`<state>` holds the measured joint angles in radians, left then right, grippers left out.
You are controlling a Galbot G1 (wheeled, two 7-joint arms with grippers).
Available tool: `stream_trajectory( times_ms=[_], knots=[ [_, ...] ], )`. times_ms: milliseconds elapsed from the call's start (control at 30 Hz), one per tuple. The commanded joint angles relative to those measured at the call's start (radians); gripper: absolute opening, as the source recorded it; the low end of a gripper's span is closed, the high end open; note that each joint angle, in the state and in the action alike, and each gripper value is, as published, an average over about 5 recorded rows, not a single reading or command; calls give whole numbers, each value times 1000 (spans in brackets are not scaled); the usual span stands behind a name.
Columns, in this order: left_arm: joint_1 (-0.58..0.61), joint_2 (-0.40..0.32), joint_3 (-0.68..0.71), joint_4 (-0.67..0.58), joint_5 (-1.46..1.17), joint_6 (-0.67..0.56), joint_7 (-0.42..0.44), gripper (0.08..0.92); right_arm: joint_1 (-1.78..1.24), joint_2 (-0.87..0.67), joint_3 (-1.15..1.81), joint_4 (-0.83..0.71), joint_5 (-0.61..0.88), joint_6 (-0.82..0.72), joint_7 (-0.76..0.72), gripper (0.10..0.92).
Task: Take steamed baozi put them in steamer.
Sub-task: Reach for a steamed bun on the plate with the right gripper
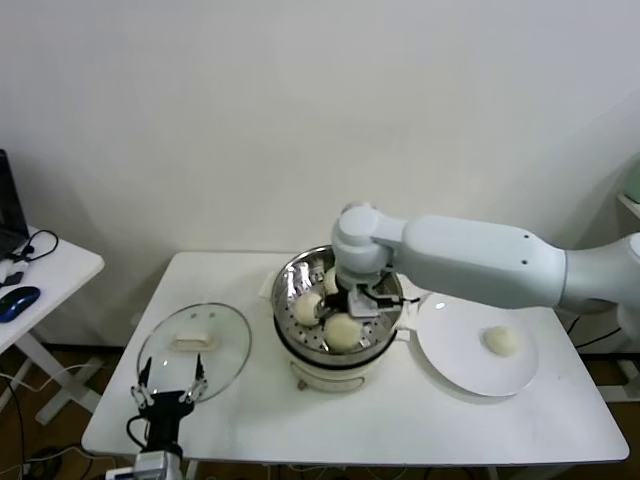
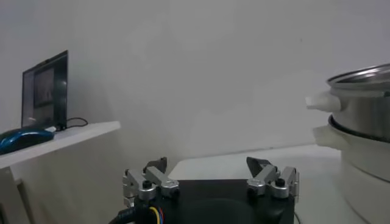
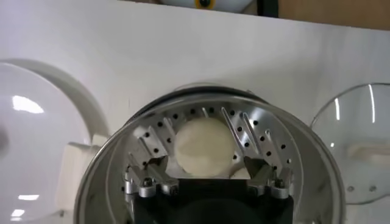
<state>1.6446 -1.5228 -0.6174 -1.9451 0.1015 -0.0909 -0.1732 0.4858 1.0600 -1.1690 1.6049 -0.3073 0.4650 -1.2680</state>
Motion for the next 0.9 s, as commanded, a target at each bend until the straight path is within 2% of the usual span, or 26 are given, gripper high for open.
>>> stream_trajectory(
  times_ms=[33, 300, 467, 700, 900],
  knots=[
    [-3, 12, 1, -3, 0, 3, -7, 823, 159, -124, 2, 43, 49, 20, -5, 823],
    [-17, 32, -1, -12, -5, 12, -3, 823, 319, -338, -168, -14, 363, -181, -6, 823],
    [-25, 36, -4, -25, -16, 21, 2, 823, 276, -478, -220, -122, 532, -337, 10, 823],
    [-20, 42, -5, -42, -46, 23, 30, 823, -57, -632, -20, -272, 429, -352, 46, 823],
    [-16, 47, -4, -47, -51, 19, 43, 823, -431, -630, 333, -426, 292, -338, 68, 823]
  ],
)
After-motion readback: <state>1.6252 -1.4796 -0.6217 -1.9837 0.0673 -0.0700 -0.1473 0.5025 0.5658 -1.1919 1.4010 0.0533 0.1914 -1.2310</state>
